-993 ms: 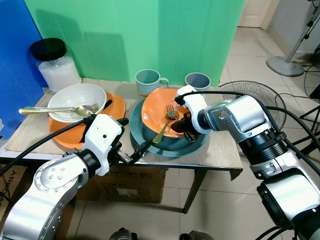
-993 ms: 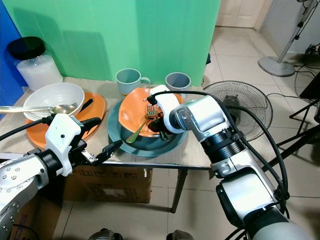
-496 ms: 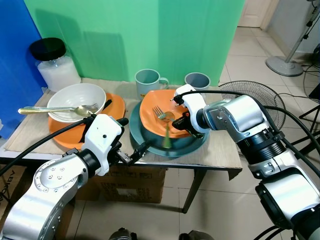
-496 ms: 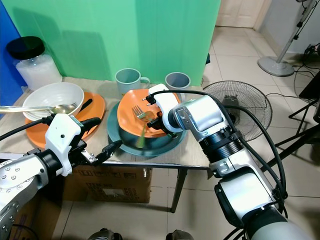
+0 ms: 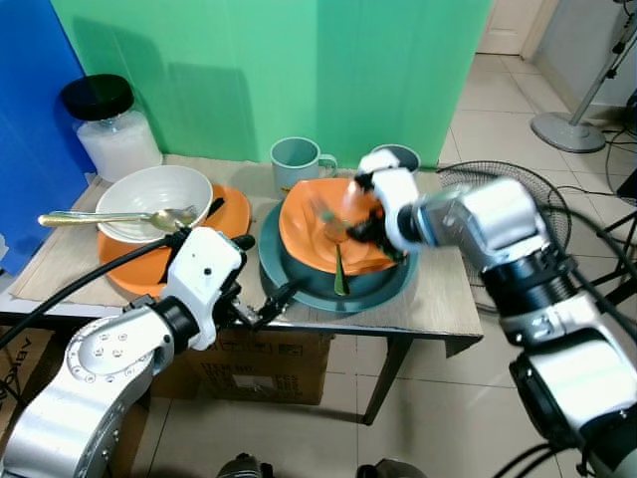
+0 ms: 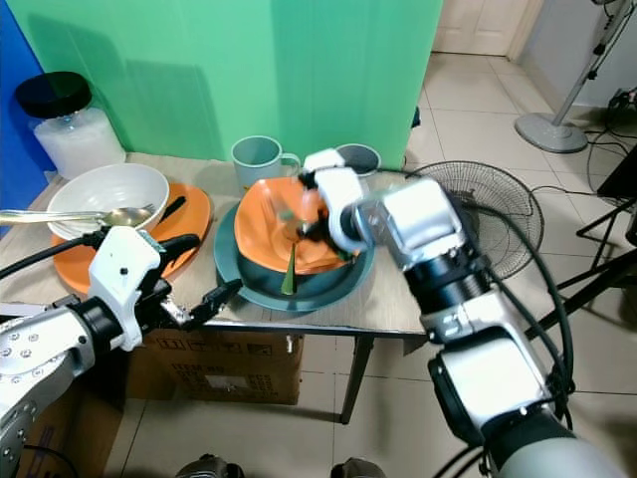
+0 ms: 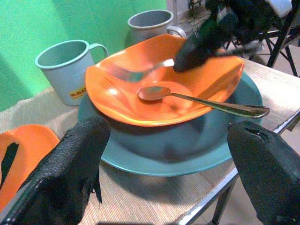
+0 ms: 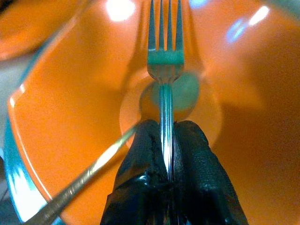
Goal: Setting the table
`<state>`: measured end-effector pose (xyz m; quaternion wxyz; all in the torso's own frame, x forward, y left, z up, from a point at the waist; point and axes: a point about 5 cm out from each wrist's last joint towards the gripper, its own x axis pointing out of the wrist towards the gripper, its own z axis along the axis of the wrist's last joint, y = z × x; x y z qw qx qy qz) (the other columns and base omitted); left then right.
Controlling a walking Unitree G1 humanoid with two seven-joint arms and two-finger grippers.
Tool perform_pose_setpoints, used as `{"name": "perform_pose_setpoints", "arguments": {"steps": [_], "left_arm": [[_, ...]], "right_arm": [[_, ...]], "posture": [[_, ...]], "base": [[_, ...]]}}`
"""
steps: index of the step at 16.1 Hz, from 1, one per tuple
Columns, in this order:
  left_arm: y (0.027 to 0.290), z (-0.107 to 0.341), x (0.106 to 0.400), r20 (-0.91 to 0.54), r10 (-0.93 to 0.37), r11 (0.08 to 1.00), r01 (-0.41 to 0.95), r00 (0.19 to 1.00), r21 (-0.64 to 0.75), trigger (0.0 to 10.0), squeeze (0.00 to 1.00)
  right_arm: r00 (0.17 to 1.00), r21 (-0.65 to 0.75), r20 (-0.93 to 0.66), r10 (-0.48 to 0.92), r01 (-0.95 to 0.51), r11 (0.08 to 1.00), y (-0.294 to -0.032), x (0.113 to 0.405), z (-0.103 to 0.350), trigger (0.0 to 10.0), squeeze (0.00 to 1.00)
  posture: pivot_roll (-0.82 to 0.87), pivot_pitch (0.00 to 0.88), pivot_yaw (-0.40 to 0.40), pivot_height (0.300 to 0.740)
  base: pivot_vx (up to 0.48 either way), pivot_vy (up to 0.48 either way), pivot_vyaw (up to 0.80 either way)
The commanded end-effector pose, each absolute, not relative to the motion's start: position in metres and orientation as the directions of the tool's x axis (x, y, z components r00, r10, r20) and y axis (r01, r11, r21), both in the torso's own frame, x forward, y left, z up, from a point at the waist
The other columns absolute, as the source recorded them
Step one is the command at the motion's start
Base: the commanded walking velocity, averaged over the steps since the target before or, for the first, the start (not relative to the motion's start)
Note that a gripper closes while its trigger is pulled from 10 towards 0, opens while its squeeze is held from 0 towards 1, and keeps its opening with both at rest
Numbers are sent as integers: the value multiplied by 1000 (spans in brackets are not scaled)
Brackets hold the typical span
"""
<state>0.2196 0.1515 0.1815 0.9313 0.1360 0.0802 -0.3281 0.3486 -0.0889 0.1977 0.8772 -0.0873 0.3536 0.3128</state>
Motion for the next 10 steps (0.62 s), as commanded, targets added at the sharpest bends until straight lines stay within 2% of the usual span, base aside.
{"name": "perform_pose_setpoints", "arguments": {"steps": [1, 2, 5, 6, 9, 10], "left_arm": [[151, 186, 219, -225, -593, 743, 633, 773, 218, 10000, 0], [151, 187, 219, -220, -591, 747, 629, 776, 216, 10000, 0], [151, 192, 219, -174, -562, 784, 588, 809, 201, 10000, 0], [150, 194, 220, -146, -524, 813, 543, 839, 207, 10000, 0], [143, 198, 222, -81, -462, 863, 468, 883, 188, 10000, 0], [142, 200, 223, -54, -434, 881, 437, 899, 184, 10000, 0]], "right_arm": [[579, 78, -635, 512, -611, 788, -90, 350, 212, 0, 0], [587, 96, -608, 534, -614, 784, -92, 349, 217, 0, 0], [639, 189, -400, 657, -644, 741, -103, 343, 237, 0, 0], [666, 217, -243, 705, -671, 709, -115, 331, 244, 0, 0], [693, 287, -155, 704, -651, 703, -135, 306, 234, 0, 0], [711, 273, -108, 695, -651, 708, -139, 300, 233, 784, 0]], "posture": [[-49, 54, 12, 740], [-46, 54, 10, 740], [-39, 57, 13, 740], [-41, 57, 24, 740], [-52, 57, 52, 740], [-56, 58, 58, 740]], "base": [[0, 0, 0], [0, 0, 0], [0, 0, 0], [0, 0, 0], [0, 0, 0], [0, 0, 0]]}}
